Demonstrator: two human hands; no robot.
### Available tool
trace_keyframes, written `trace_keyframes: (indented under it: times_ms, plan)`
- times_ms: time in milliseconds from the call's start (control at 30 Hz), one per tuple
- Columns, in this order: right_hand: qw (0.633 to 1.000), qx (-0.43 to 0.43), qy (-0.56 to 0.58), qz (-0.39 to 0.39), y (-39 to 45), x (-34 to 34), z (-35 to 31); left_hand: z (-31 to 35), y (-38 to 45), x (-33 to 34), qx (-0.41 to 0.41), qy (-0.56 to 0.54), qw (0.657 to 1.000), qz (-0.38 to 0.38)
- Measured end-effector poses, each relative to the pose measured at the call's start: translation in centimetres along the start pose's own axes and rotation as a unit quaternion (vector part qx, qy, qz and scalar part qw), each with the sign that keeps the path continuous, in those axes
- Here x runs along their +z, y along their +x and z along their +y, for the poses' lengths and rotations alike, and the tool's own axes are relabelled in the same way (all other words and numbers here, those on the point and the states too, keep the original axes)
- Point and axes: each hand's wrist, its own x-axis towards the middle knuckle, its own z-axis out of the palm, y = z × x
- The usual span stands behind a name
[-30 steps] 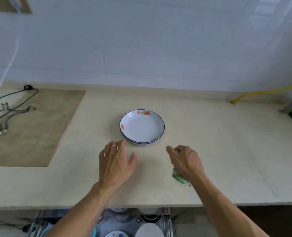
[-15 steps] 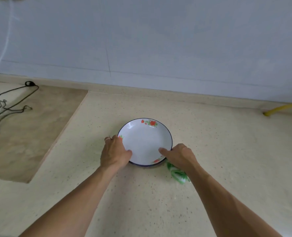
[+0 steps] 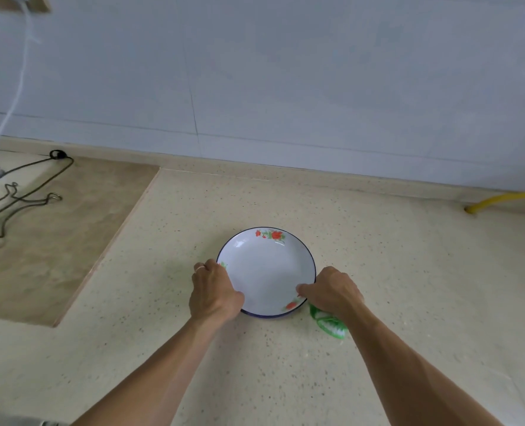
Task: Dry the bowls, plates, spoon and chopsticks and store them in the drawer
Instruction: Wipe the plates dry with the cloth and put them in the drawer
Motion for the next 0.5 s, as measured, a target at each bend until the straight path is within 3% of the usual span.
trace_keyframes:
  times_ms: [233, 500]
  plan:
    - [0.993, -0.002, 0.114, -0.014, -0.7, -0.6, 0.1, 0.4, -1.1, -1.7, 0.002, -0.05, 0.999, 0.01]
    - [0.96, 0.008, 0.277, -0.029, -7.5, -4.0, 1.0, 1.5, -5.0, -5.9, 0.021, -0.202, 0.978, -0.039]
